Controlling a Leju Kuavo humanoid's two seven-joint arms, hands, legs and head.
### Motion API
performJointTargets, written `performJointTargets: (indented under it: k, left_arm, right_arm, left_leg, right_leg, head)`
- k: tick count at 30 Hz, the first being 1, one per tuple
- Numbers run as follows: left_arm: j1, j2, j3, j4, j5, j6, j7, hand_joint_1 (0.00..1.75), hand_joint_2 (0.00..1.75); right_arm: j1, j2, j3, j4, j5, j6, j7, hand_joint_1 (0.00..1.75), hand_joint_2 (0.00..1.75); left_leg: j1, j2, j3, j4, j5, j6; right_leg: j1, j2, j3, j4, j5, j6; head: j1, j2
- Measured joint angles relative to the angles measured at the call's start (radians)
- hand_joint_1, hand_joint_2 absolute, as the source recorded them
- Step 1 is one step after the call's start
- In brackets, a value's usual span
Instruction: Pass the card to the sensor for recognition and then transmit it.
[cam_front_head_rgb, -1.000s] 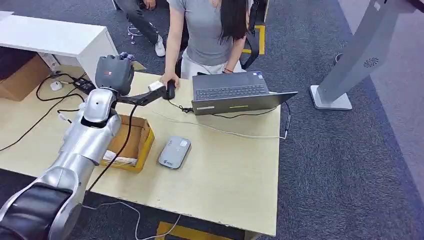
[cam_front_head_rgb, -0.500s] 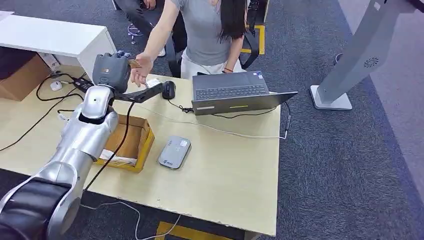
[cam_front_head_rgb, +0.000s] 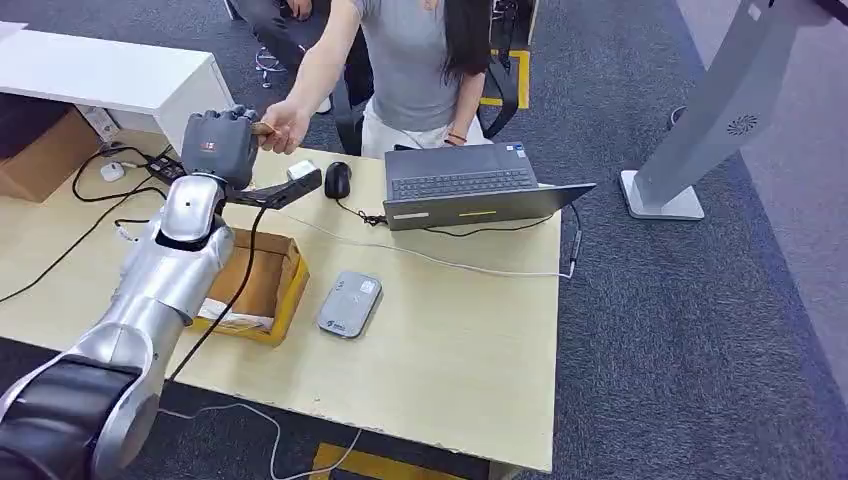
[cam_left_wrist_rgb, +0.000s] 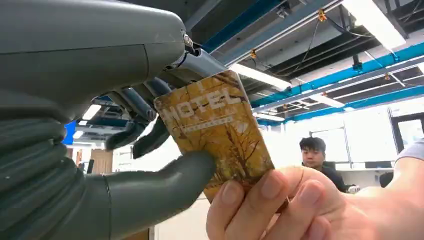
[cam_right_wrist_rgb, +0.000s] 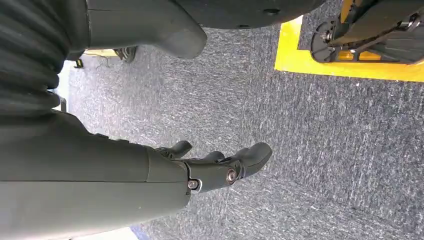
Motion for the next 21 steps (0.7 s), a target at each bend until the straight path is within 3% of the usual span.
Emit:
performJointTargets:
  k: [21]
  left_arm:
    - [0.004, 0.0, 0.0, 0.006, -0.012, 0.023, 0.001, 0.0, 1.75]
  right_arm:
    - [0.0, 0.0, 0.0, 0.0, -0.006, 0.0, 0.0, 0.0, 1.75]
  left_leg:
    - [0.0, 0.0, 0.0, 0.0, 0.0, 0.0]
  right_leg:
    - [0.0, 0.0, 0.0, 0.0, 0.0, 0.0]
  head:
    - [0.0, 0.0]
